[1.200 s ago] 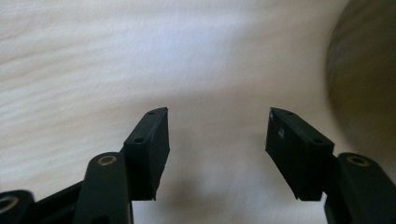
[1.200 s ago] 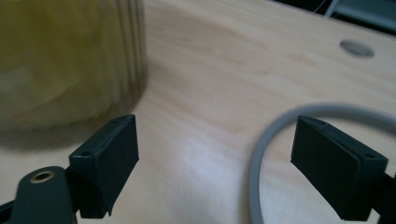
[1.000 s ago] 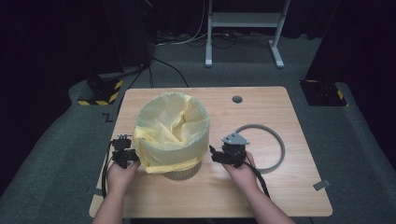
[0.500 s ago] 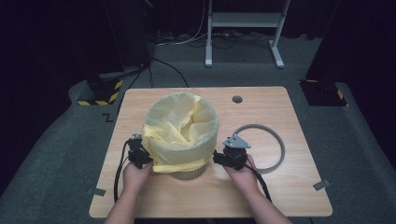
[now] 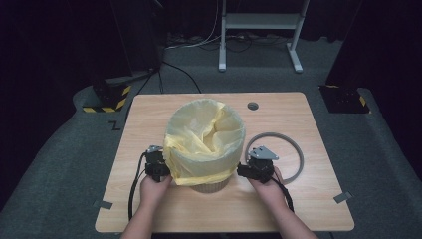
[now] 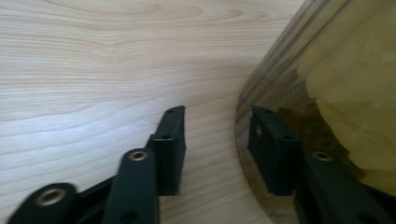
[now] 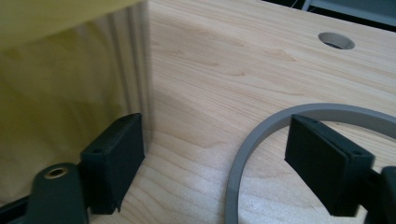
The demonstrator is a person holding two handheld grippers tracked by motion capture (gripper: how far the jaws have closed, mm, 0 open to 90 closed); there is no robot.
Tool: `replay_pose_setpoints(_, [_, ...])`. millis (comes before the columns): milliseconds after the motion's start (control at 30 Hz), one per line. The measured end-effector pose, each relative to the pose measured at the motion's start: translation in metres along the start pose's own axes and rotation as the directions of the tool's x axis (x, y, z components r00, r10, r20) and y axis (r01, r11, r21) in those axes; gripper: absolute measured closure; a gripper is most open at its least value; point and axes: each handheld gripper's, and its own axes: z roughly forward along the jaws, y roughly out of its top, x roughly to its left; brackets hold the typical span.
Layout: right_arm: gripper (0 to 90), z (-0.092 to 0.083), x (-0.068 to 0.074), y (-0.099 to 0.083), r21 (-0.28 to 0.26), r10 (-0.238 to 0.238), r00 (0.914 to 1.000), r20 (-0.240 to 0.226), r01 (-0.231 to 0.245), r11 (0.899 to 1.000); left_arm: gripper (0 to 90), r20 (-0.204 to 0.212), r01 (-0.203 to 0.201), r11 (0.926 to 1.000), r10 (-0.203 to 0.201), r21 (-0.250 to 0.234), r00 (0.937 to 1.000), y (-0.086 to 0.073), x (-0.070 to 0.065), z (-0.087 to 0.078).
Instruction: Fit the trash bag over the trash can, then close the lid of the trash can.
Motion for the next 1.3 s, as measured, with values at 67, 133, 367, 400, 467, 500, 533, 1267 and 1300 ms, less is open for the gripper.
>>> replay_pose_setpoints(67, [24.7,-0.001,0.000,-0.001,0.000,-0.005,0.9997,0.025,0.005,1.000,50.2,-0.012,-0.013,0.9999,0.013,-0.005,0.9999,0.000,0.002,0.002])
replay_pose_setpoints(133, [19.4,-0.001,-0.004,-0.002,0.020,-0.002,1.0000,0.008,0.002,1.000,40.5,-0.053,-0.007,1.0000,0.007,0.004,0.9986,-0.002,0.008,0.001])
replay_pose_setpoints(367, [21.7,-0.007,-0.024,-0.008,0.093,0.002,1.0000,0.008,-0.003,0.996,28.1,-0.296,-0.147,0.9891,0.137,-0.010,0.9452,-0.027,0.015,-0.016])
replay_pose_setpoints(400, [22.7,-0.008,-0.028,-0.009,0.105,0.011,0.9999,0.012,-0.012,0.994,25.9,-0.304,-0.155,0.9878,0.145,-0.011,0.9416,-0.031,0.013,-0.015])
replay_pose_setpoints(467, [24.1,-0.008,-0.034,-0.010,0.141,0.046,0.9989,0.011,-0.047,0.989,18.6,-0.268,-0.171,0.9850,0.170,0.019,0.9483,-0.040,0.011,-0.009])
replay_pose_setpoints(500, [24.4,-0.008,-0.039,-0.011,0.168,0.066,0.9978,0.009,-0.066,0.983,14.4,-0.264,-0.193,0.9811,0.190,0.014,0.9456,-0.041,0.009,-0.010])
replay_pose_setpoints(533, [24.3,-0.009,-0.043,-0.011,0.184,0.074,0.9973,0.008,-0.074,0.980,16.3,-0.269,-0.201,0.9796,0.196,0.010,0.9430,-0.043,0.008,-0.011])
replay_pose_setpoints(1267, [26.9,-0.008,-0.131,0.018,0.507,0.153,0.9820,0.110,-0.188,0.841,14.4,-0.291,-0.153,0.9882,0.147,0.001,0.9453,-0.048,0.005,-0.014])
replay_pose_setpoints(1300, [27.0,-0.007,-0.134,0.019,0.519,0.151,0.9825,0.109,-0.186,0.835,14.4,-0.291,-0.153,0.9882,0.147,0.002,0.9453,-0.048,0.005,-0.014])
